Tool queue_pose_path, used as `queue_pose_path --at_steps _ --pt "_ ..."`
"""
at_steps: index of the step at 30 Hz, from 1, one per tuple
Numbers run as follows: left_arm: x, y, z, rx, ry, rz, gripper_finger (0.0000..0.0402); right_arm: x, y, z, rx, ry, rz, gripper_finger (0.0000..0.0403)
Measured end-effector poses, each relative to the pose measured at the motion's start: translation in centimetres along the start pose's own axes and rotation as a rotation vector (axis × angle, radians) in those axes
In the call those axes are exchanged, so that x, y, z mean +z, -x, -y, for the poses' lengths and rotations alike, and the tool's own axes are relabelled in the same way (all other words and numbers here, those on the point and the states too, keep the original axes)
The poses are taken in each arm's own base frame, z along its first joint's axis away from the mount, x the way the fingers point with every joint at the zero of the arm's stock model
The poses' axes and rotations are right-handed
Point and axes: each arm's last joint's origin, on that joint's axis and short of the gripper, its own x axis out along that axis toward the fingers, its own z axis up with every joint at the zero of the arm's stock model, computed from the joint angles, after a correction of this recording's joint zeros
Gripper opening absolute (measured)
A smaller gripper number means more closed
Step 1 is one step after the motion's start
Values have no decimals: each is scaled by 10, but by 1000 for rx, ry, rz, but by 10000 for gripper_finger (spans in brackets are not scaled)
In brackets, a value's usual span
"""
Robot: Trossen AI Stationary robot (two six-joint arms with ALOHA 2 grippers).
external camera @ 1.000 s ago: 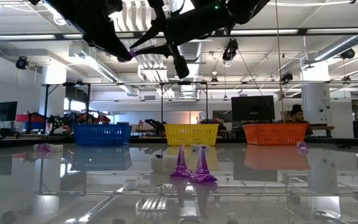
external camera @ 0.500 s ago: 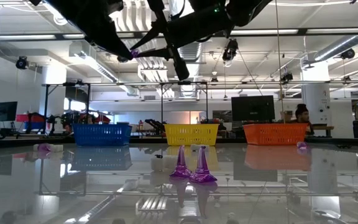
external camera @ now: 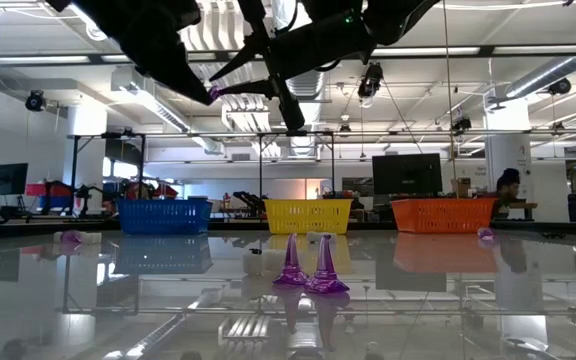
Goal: Sort Halloween decoration
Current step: Put the purple hat toy into the orange bin
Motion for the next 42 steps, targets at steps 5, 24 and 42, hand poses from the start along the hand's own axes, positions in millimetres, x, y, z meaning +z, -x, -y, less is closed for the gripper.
queue_pose_path --at_steps 5,24,42 --pt "0 -2 1 -1 0 0 0 -1 -1 2 -11 -6 -7 74" --pt "12 3 -1 0 -20 28 0 -3 -1 5 -50 32 -26 71" --pt "11 3 -1 0 -14 13 0 -3 -1 5 -40 121 -28 22"
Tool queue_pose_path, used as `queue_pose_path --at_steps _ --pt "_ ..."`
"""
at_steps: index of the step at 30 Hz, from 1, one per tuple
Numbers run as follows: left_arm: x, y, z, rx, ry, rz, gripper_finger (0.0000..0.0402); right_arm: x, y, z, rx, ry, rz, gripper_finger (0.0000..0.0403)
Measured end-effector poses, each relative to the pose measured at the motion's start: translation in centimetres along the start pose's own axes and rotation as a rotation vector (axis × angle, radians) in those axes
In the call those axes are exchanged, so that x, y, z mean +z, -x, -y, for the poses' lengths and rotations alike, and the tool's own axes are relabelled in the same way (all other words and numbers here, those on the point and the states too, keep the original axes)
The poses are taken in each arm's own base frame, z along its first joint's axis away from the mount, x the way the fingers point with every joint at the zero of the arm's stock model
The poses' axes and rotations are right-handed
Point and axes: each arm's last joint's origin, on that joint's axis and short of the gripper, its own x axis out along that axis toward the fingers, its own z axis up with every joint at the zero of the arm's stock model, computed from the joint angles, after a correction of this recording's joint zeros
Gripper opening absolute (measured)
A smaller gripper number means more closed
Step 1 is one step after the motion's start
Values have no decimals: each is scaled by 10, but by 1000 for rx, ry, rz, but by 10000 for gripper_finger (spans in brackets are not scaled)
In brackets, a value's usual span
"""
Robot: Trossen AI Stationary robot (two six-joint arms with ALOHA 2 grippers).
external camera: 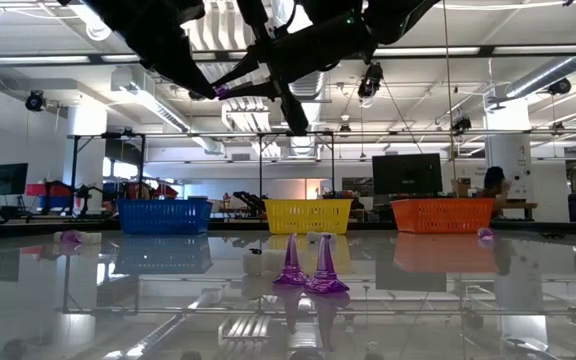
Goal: Sort Halloween decoration
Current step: Put the purple hat toy into the orange bin
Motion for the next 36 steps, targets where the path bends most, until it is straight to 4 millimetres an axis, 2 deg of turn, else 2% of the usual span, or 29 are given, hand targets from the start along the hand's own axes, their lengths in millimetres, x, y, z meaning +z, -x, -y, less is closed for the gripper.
queue_pose_path --at_steps 10,22,31,36 --pt "6 5 -2 4 -1 -5 5 6 1 -8 23 34 2 22" --pt "16 16 -6 8 -19 -29 72 13 2 -18 25 89 1 22" --pt "14 19 -9 63 -22 -54 83 7 10 -2 -132 134 -133 20" --pt "11 21 -9 62 -32 -81 82 13 24 9 -253 186 -194 20"
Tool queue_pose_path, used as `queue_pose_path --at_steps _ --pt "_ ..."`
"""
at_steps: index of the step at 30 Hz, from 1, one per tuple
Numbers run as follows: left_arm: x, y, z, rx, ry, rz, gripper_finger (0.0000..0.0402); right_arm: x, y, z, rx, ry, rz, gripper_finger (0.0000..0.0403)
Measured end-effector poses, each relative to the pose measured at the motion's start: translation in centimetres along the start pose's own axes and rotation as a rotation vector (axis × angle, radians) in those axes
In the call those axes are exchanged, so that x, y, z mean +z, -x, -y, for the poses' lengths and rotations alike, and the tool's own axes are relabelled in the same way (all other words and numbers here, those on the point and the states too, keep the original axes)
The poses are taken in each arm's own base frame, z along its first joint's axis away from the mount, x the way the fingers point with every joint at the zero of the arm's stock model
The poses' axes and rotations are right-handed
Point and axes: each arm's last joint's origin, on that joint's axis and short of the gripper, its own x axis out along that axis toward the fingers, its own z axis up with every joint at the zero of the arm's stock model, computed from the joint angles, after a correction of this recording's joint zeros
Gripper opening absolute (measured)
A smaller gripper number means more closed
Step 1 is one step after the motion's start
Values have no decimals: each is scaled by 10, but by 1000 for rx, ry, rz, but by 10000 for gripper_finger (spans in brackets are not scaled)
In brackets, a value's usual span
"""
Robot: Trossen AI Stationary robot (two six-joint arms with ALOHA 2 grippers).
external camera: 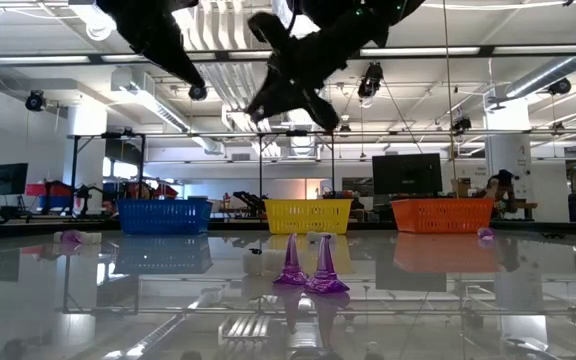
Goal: Sort Halloween decoration
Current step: Put the purple hat toy into the orange bin
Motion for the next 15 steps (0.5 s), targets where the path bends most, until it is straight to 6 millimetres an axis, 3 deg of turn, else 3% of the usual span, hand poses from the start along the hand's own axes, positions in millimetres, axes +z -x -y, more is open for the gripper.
queue_pose_path --at_steps 9,15 --pt "-10 0 -2 67 -22 -93 82 -1 29 49 -364 75 -199 20" --pt "-11 0 -3 103 -31 -108 82 4 48 79 -513 91 -305 20"
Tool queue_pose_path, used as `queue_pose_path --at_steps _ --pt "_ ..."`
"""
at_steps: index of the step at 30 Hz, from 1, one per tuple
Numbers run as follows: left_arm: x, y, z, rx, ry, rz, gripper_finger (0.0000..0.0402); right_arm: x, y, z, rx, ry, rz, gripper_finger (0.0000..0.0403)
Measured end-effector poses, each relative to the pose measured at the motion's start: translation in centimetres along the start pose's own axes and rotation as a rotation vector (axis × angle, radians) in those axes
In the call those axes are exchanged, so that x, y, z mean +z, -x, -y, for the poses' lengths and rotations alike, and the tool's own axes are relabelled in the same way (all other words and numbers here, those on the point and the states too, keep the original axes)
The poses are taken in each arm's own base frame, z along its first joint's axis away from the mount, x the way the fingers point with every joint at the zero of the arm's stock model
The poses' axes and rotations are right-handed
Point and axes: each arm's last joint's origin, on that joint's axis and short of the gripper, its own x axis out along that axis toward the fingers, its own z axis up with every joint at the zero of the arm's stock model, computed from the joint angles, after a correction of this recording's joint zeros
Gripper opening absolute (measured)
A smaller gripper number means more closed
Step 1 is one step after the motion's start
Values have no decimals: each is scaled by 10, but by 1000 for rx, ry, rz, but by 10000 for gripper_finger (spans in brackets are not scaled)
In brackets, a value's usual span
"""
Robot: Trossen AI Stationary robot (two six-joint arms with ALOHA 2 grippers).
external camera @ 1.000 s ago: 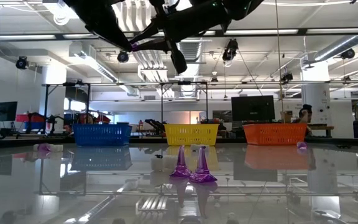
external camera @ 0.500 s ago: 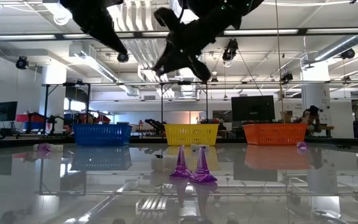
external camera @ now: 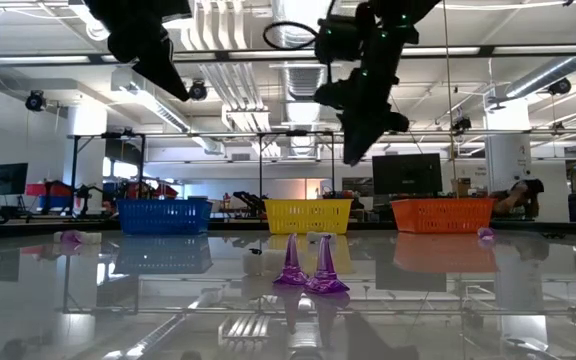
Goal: Sort Halloween decoration
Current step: Put the purple hat toy into the orange bin
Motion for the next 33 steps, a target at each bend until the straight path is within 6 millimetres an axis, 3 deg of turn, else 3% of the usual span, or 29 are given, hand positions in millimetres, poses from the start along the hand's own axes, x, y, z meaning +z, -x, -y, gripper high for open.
queue_pose_path --at_steps 9,22,28,33 --pt "-5 0 -4 124 -8 -50 81 -3 -1 50 -206 24 -161 20" --pt "-13 0 -9 216 5 -114 81 -9 -14 108 -274 -21 -275 30" --pt "-13 -3 -14 234 33 -126 81 -15 -20 120 -283 -19 -316 36" --pt "-14 -4 -17 243 42 -132 81 -17 -22 121 -280 14 -328 67"
